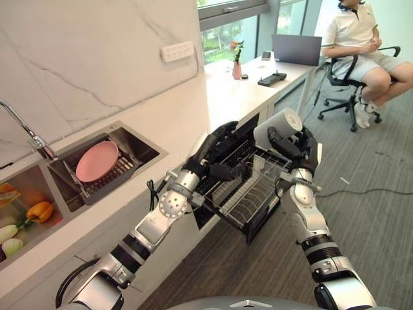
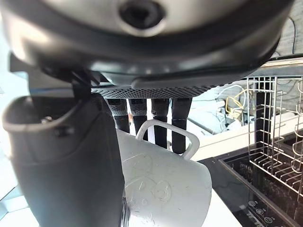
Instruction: Place the dishes in the dishwasher.
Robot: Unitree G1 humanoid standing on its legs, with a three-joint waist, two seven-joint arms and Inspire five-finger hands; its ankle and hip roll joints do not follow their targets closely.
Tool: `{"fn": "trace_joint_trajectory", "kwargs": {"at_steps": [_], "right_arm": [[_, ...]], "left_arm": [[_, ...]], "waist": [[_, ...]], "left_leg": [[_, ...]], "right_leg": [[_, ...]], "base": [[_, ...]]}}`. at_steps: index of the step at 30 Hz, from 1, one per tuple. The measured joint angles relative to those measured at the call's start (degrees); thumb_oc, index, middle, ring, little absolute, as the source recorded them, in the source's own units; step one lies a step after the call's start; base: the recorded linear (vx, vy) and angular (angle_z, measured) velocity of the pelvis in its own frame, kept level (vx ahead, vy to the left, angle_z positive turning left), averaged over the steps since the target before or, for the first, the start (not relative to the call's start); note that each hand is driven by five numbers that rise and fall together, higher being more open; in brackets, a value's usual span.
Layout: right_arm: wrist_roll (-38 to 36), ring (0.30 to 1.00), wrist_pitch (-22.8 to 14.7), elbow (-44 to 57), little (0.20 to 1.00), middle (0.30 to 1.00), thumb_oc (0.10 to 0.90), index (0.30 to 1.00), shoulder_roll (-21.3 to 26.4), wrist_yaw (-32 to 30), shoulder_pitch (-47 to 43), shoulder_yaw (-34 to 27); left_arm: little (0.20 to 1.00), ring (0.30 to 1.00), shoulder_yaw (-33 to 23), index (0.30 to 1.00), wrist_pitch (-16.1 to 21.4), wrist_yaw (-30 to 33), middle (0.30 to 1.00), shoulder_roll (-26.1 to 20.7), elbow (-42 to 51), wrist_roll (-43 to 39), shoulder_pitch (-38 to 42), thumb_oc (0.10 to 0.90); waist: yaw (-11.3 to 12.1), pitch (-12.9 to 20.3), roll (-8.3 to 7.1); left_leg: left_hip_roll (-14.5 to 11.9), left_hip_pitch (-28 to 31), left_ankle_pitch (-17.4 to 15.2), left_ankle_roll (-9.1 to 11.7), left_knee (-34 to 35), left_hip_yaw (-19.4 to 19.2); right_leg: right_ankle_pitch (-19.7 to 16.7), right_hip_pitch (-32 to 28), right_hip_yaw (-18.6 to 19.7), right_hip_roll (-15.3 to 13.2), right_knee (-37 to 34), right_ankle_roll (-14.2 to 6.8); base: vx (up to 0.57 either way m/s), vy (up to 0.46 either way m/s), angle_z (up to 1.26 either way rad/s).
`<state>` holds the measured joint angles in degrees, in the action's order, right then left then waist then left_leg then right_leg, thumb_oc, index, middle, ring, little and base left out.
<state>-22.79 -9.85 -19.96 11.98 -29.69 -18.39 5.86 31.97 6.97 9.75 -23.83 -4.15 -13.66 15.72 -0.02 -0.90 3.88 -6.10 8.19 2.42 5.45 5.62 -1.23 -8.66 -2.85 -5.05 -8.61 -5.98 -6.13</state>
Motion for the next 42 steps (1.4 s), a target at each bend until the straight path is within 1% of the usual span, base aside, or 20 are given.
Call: {"fn": "trace_joint_trajectory", "kwargs": {"at_steps": [4, 6, 9, 11, 13, 16, 19, 21, 23, 24, 25, 28, 29, 31, 32, 33, 34, 36, 38, 42], "right_arm": [[5.24, 0.300, 2.87, -1.92, 0.300, 0.300, 0.400, 0.300, 3.45, 3.85, 2.01, 0.13], [7.12, 0.300, 5.73, -5.30, 0.300, 0.300, 0.400, 0.300, 5.68, 5.64, 2.46, 0.09], [9.45, 0.300, 7.52, -10.93, 0.300, 0.300, 0.400, 0.300, 8.16, 8.63, 2.92, 0.34], [9.62, 0.300, 8.55, -16.06, 0.300, 0.300, 0.400, 0.300, 10.41, 10.53, 2.24, 2.84], [9.77, 0.300, 9.27, -17.97, 0.300, 0.300, 0.400, 0.300, 10.49, 12.08, 2.07, 3.42], [11.00, 0.300, 9.35, -21.40, 0.300, 0.300, 0.400, 0.300, 11.16, 14.82, 1.78, 6.58], [11.51, 0.300, 9.37, -22.30, 0.300, 0.300, 0.400, 0.300, 10.95, 16.71, 1.38, 8.74], [11.55, 0.300, 9.41, -22.56, 0.300, 0.300, 0.400, 0.300, 10.88, 17.01, 1.01, 8.89], [11.73, 0.300, 9.36, -24.45, 0.300, 0.300, 0.400, 0.300, 10.76, 16.92, 0.04, 8.85], [12.77, 0.300, 9.30, -26.98, 0.300, 0.300, 0.400, 0.300, 10.87, 16.65, -1.09, 8.79], [14.06, 0.300, 9.33, -29.60, 0.300, 0.300, 0.400, 0.300, 11.10, 16.45, -2.43, 8.79], [14.71, 0.300, 9.56, -33.64, 0.300, 0.300, 0.400, 0.300, 11.18, 16.16, -5.99, 8.73], [16.19, 0.300, 9.61, -36.46, 0.300, 0.300, 0.400, 0.300, 11.80, 15.40, -8.77, 8.73], [16.21, 0.300, 9.67, -37.40, 0.300, 0.300, 0.400, 0.300, 12.24, 15.14, -9.49, 8.73], [16.50, 0.300, 9.61, -40.32, 0.300, 0.300, 0.400, 0.300, 13.36, 14.76, -12.30, 8.72], [16.50, 0.300, 9.61, -40.32, 0.300, 0.300, 0.400, 0.300, 13.36, 14.76, -12.30, 8.72], [16.54, 0.300, 9.58, -42.27, 0.300, 0.300, 0.400, 0.300, 16.11, 13.81, -14.16, 8.61], [16.57, 0.300, 9.60, -43.76, 0.300, 0.300, 0.400, 0.300, 17.92, 13.43, -15.58, 8.53], [17.15, 0.300, 9.95, -43.91, 0.300, 0.300, 0.400, 0.300, 19.19, 12.50, -16.56, 6.42], [18.78, 0.300, 10.26, -43.78, 0.300, 0.300, 0.400, 0.300, 19.73, 11.83, -16.88, 6.49]], "left_arm": [[0.900, 0.900, -1.86, 0.900, -2.07, -7.24, 0.900, -0.30, 0.26, -12.18, -9.75, 0.800], [0.900, 0.900, -1.98, 0.900, -5.21, -10.81, 0.900, -1.66, 0.14, -17.47, -16.15, 0.800], [0.900, 0.900, -2.17, 0.900, -7.44, -15.23, 0.900, -3.40, -2.36, -21.85, -23.10, 0.800], [0.900, 0.900, -2.73, 0.900, -9.10, -16.87, 0.900, -4.29, -6.70, -21.84, -26.49, 0.800], [0.900, 0.900, -3.23, 0.900, -10.52, -17.47, 0.900, -5.56, -8.66, -21.63, -28.37, 0.800], [0.900, 0.900, -4.33, 0.900, -10.83, -18.85, 0.900, -5.90, -15.07, -19.18, -29.55, 0.800], [0.900, 0.900, -6.09, 0.900, -10.11, -19.67, 0.900, -4.47, -22.34, -14.52, -30.55, 0.800], [0.900, 0.900, -6.37, 0.900, -10.10, -19.68, 0.900, -4.62, -23.36, -13.18, -31.27, 0.800], [0.900, 0.900, -6.91, 0.900, -9.95, -19.71, 0.900, -4.28, -25.51, -11.51, -32.10, 0.800], [0.900, 0.900, -8.63, 0.900, -8.39, -19.73, 0.900, -3.07, -25.97, -10.23, -32.10, 0.800], [0.900, 0.900, -8.65, 0.900, -7.55, -19.63, 0.900, -2.62, -26.76, -8.51, -30.40, 0.800], [0.900, 0.900, -8.62, 0.900, -7.01, -19.34, 0.900, -2.45, -27.31, -5.86, -29.19, 0.800], [0.900, 0.900, -8.65, 0.900, -5.93, -18.89, 0.900, -1.88, -28.84, -4.74, -27.41, 0.800], [0.900, 0.900, -8.69, 0.900, -5.92, -18.62, 0.900, -1.52, -29.69, -4.10, -26.64, 0.800], [0.900, 0.900, -9.93, 0.900, -4.39, -18.01, 0.900, -0.16, -33.19, -3.59, -25.32, 0.800], [0.900, 0.900, -9.93, 0.900, -4.39, -18.01, 0.900, -0.16, -33.19, -3.59, -25.32, 0.800], [0.900, 0.900, -10.98, 0.900, -3.51, -17.37, 0.900, 1.20, -36.31, -3.38, -23.36, 0.800], [0.900, 0.900, -12.85, 0.900, -2.73, -16.53, 0.900, 2.88, -38.88, -3.17, -22.34, 0.800], [0.900, 0.900, -14.72, 0.900, -2.50, -15.36, 0.900, 4.37, -41.43, -2.84, -20.75, 0.800], [0.900, 0.900, -15.81, 0.900, -2.05, -12.65, 0.900, 4.99, -45.94, 0.90, -18.56, 0.800]], "waist": [[0.30, -0.11, -0.34], [0.83, -0.25, -0.55], [2.11, -0.53, -0.93], [2.78, -0.87, -1.57], [3.85, -1.08, -1.77], [5.03, -1.43, -2.39], [6.33, -1.68, -3.00], [6.80, -1.93, -3.39], [8.75, -2.40, -3.82], [10.41, -2.92, -3.89], [10.40, -3.16, -4.03], [11.69, -4.23, -3.55], [11.73, -5.68, -2.93], [11.91, -5.79, -2.73], [12.31, -7.18, -1.98], [12.31, -7.18, -1.98], [12.49, -8.52, -1.36], [12.71, -9.51, -0.99], [12.51, -11.10, -0.45], [11.62, -11.64, -0.26]], "left_leg": [[0.09, -0.09, -0.07, -0.11, 0.00, 0.10], [0.06, -0.26, -0.08, -0.11, 0.01, 0.31], [-0.03, -0.53, -0.09, -0.11, 0.01, 0.70], [-0.03, -0.72, -0.02, -0.08, 0.01, 1.56], [0.07, -1.63, 0.54, 0.12, 0.02, 2.10], [-0.05, -2.74, 0.69, 0.33, 0.02, 3.77], [-0.04, -5.07, 1.36, 0.74, 0.02, 6.13], [-0.03, -6.25, 1.66, 0.98, 0.01, 7.09], [0.09, -8.12, 2.51, 0.95, -0.01, 8.83], [0.20, -9.77, 3.09, 0.89, -0.02, 10.34], [0.35, -10.69, 3.45, 1.21, -0.20, 11.56], [0.48, -13.34, 4.53, 1.12, -0.31, 12.97], [0.69, -14.25, 4.93, 1.23, -0.33, 13.94], [0.77, -14.94, 5.11, 1.32, -0.33, 14.43], [0.89, -15.85, 5.43, 1.41, -0.33, 15.17], [0.89, -15.85, 5.43, 1.41, -0.33, 15.17], [1.00, -17.48, 5.89, 1.42, -0.35, 16.16], [1.07, -18.48, 5.99, 1.40, -0.37, 16.33], [1.31, -18.63, 6.30, 1.29, -0.38, 16.39], [1.38, -18.19, 5.87, 0.82, -0.38, 15.67]], "right_leg": [[-0.01, 0.03, -0.12, -0.09, 0.01, 0.02], [0.06, -0.01, -0.41, -0.10, 0.00, 0.02], [0.16, -0.18, -0.99, -0.08, -0.01, 0.01], [0.35, -0.22, -1.50, -0.12, -0.01, -0.22], [0.22, -0.10, -2.47, -0.14, -0.01, -0.10], [0.38, -0.04, -3.82, -0.48, -0.02, -0.19], [0.55, 0.86, -6.00, -0.65, -0.03, 0.07], [0.56, 1.45, -6.89, -0.67, -0.03, 0.08], [0.53, 2.33, -8.48, -0.72, -0.03, 0.08], [0.50, 2.95, -9.92, -0.83, -0.03, 0.05], [0.52, 3.51, -10.94, -0.95, -0.03, 0.07], [0.09, 5.03, -12.42, -0.99, -0.02, -0.03], [0.06, 5.34, -13.34, -1.13, -0.02, 0.06], [0.06, 5.78, -13.73, -1.17, -0.02, 0.07], [0.04, 6.15, -14.68, -1.24, -0.02, 0.05], [0.04, 6.15, -14.68, -1.24, -0.02, 0.05], [0.00, 7.13, -15.50, -1.24, -0.01, 0.08], [-0.05, 8.04, -15.60, -1.28, -0.01, 0.09], [-0.22, 8.18, -15.62, -1.35, 0.00, 0.15], [-0.15, 8.14, -15.11, -1.24, 0.07, 0.21]], "base": [[0.00, -0.001, 0.01], [0.01, -0.003, 0.04], [-0.03, 0.008, 0.06], [-0.04, 0.015, 0.18], [-0.02, 0.011, 0.17], [-0.05, 0.026, 0.29], [-0.05, 0.009, 0.32], [-0.03, -0.001, 0.36], [-0.09, 0.000, 0.53], [-0.11, -0.007, 0.59], [-0.09, -0.008, 0.67], [-0.06, -0.001, 0.35], [-0.06, 0.008, 0.28], [-0.04, 0.007, 0.24], [-0.02, 0.004, 0.13], [-0.04, 0.008, 0.31], [-0.03, 0.009, 0.20], [-0.02, 0.011, 0.13], [0.00, 0.000, 0.00], [0.03, 0.006, -0.08]]}}
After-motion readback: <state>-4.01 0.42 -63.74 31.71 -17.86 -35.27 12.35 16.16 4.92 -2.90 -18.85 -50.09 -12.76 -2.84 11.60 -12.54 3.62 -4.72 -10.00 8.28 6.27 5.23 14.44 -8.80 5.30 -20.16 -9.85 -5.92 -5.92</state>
